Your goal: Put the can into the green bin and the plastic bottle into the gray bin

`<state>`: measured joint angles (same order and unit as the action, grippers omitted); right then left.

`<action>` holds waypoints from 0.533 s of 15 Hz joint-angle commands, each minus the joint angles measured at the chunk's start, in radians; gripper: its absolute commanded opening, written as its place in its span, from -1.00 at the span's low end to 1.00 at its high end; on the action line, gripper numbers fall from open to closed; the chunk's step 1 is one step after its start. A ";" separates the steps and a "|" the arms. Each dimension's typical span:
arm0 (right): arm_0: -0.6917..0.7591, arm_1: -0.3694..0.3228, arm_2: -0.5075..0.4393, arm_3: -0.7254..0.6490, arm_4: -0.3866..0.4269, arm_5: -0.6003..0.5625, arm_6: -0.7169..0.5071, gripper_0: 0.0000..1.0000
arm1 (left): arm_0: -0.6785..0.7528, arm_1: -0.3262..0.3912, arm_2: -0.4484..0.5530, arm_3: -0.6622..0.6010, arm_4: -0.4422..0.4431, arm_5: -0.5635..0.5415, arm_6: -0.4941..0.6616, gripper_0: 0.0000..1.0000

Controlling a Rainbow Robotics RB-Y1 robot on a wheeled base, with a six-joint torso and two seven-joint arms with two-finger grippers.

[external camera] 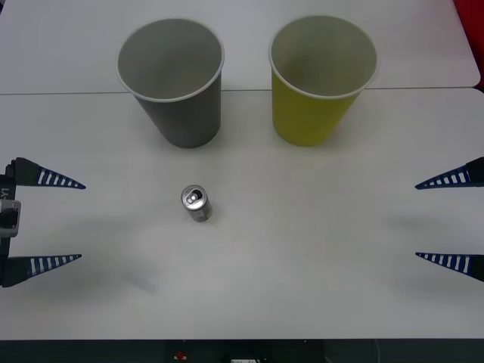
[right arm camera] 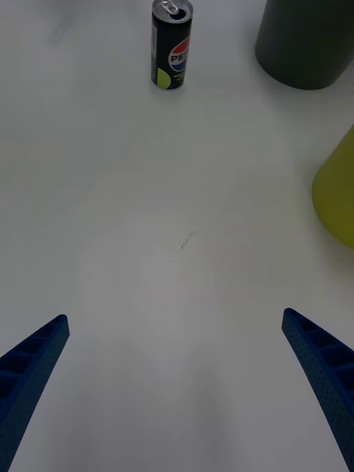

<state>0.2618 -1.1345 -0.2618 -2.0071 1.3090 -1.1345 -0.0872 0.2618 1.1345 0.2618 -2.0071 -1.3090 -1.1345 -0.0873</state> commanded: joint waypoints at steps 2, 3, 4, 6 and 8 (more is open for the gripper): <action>0.000 0.000 0.000 0.000 0.000 0.000 0.000 1.00 | 0.000 0.000 0.000 0.000 0.000 0.000 0.000 1.00; 0.000 0.000 0.000 0.000 0.000 0.000 0.000 1.00 | 0.002 -0.030 0.010 0.010 0.002 0.018 0.000 1.00; 0.000 0.000 0.000 0.000 0.000 0.000 0.000 1.00 | 0.002 -0.039 0.014 0.010 0.004 0.019 -0.002 1.00; 0.000 0.000 0.000 0.000 0.000 0.000 0.000 1.00 | 0.011 -0.045 0.043 0.008 -0.003 0.018 -0.006 1.00; 0.000 0.000 0.000 0.000 0.000 0.000 0.000 1.00 | 0.011 -0.047 0.043 0.010 -0.010 0.022 -0.006 1.00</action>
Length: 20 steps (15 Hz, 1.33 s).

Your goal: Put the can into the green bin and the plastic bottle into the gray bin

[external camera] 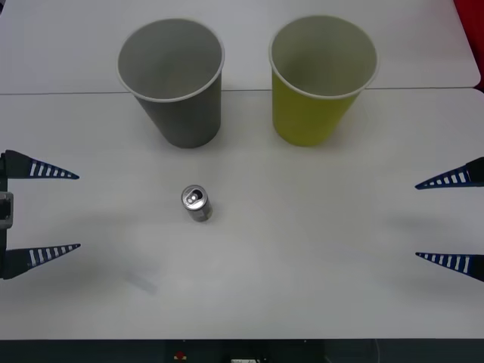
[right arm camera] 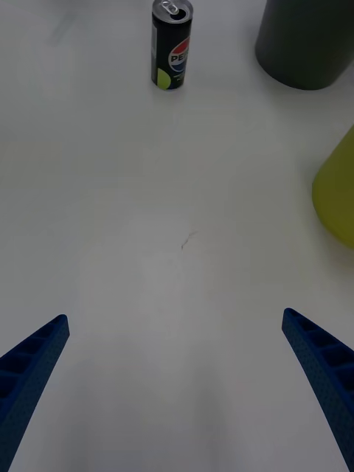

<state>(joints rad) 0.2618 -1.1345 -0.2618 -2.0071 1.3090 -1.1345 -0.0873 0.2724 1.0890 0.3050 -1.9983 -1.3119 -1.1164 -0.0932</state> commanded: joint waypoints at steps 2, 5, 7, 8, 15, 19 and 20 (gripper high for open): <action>0.000 0.000 0.000 0.000 0.000 0.000 0.000 1.00 | 0.001 -0.001 0.000 0.012 -0.007 0.015 0.003 1.00; 0.000 0.000 0.000 0.000 0.000 0.000 0.000 1.00 | -0.013 -0.008 -0.024 0.058 0.017 0.026 0.006 1.00; 0.000 0.000 0.000 0.000 0.000 0.000 0.000 1.00 | -0.044 -0.006 -0.090 0.125 0.069 0.041 0.000 1.00; 0.000 0.000 0.000 0.000 0.000 0.000 0.000 1.00 | -0.058 -0.008 -0.115 0.153 0.091 0.044 -0.005 1.00; 0.000 0.000 0.000 0.000 0.000 0.000 0.000 1.00 | -0.183 -0.054 -0.280 0.363 0.238 0.053 -0.160 1.00; 0.000 0.000 0.000 0.000 0.000 0.000 0.000 1.00 | -0.239 -0.107 -0.342 0.464 0.276 0.049 -0.252 1.00; 0.000 0.000 0.000 0.000 0.000 0.000 0.000 1.00 | -0.249 -0.120 -0.356 0.483 0.284 0.047 -0.260 1.00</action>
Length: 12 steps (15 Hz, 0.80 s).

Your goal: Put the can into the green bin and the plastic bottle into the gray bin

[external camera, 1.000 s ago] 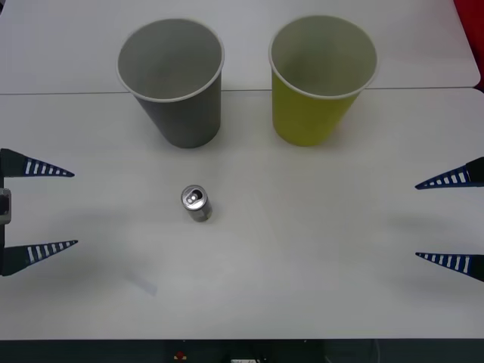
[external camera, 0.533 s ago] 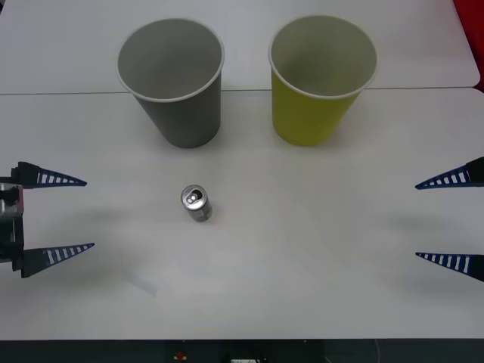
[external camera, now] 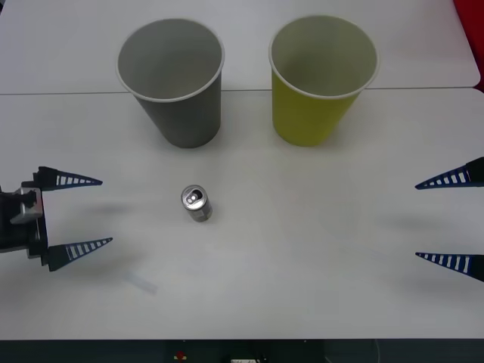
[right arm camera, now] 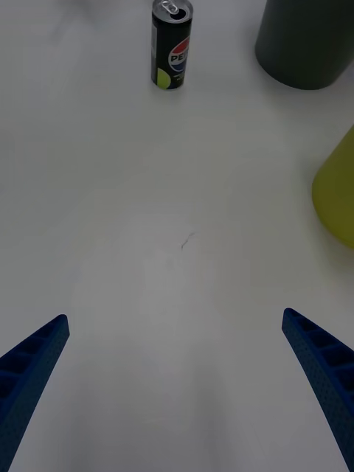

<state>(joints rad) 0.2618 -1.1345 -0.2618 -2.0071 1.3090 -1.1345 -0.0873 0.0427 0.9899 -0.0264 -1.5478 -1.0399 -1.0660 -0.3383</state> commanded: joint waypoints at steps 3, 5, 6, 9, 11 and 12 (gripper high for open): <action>0.000 0.000 0.000 0.000 0.000 0.000 0.000 1.00 | -0.035 -0.062 -0.040 0.048 0.012 -0.005 -0.036 1.00; 0.000 0.000 0.000 0.000 0.000 0.000 0.000 1.00 | -0.047 -0.092 -0.049 0.067 0.012 -0.005 -0.047 1.00; 0.000 0.000 0.000 0.000 0.000 0.000 0.000 1.00 | -0.060 -0.109 -0.055 0.089 0.012 -0.006 -0.054 1.00; 0.000 0.000 0.000 0.000 0.000 0.000 0.000 1.00 | -0.118 -0.152 -0.098 0.196 0.044 -0.006 -0.142 1.00; 0.000 0.000 0.000 0.000 0.000 0.000 0.000 1.00 | -0.156 -0.166 -0.138 0.253 0.089 -0.006 -0.188 1.00; 0.000 0.000 0.000 0.000 0.000 0.000 0.000 1.00 | -0.181 -0.171 -0.170 0.293 0.118 -0.003 -0.211 1.00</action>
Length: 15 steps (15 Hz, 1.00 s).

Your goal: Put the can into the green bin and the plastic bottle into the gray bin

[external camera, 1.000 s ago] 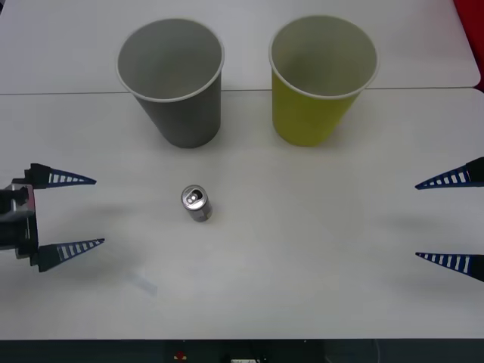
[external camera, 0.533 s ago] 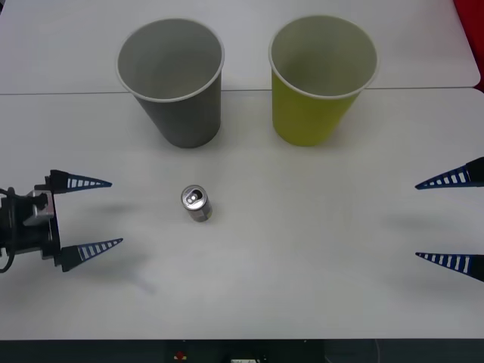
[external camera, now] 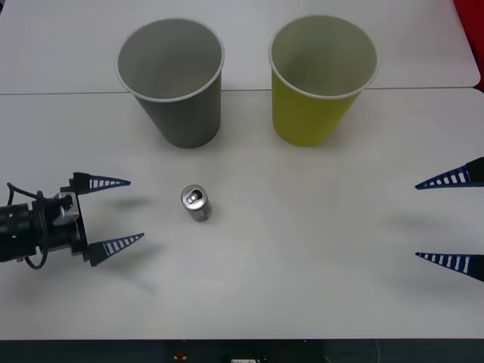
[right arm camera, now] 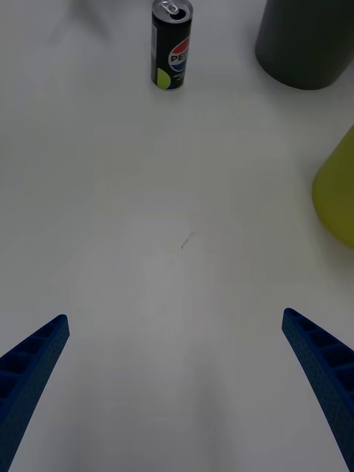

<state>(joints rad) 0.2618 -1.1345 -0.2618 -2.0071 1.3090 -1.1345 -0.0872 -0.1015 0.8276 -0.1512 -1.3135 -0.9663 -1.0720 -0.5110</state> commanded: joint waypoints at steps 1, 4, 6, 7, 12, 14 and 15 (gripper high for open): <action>0.000 0.000 0.000 0.000 0.000 0.000 0.000 1.00 | -0.057 -0.015 -0.071 0.089 0.064 0.006 -0.046 1.00; 0.000 0.000 0.000 0.000 0.000 0.000 0.000 1.00 | -0.089 -0.031 -0.100 0.111 0.072 0.029 -0.060 1.00; 0.000 0.000 0.000 0.000 0.000 0.000 0.000 1.00 | -0.107 -0.050 -0.133 0.111 0.077 0.087 -0.067 1.00; 0.000 0.000 0.000 0.000 0.000 0.000 0.000 1.00 | -0.115 -0.061 -0.143 0.111 0.077 0.106 -0.073 1.00; 0.000 0.000 0.000 0.000 0.000 0.000 0.000 1.00 | -0.176 -0.134 -0.188 0.186 0.075 0.119 -0.087 1.00; 0.000 0.000 0.000 0.000 0.000 0.000 0.000 1.00 | -0.187 -0.159 -0.206 0.188 0.075 0.135 -0.089 1.00; 0.000 0.000 0.000 0.000 0.000 0.000 0.000 1.00 | -0.192 -0.173 -0.211 0.195 0.074 0.139 -0.089 1.00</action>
<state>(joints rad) 0.2618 -1.1345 -0.2618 -2.0071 1.3090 -1.1345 -0.0873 -0.2896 0.6647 -0.3580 -1.1230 -0.8912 -0.9367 -0.5998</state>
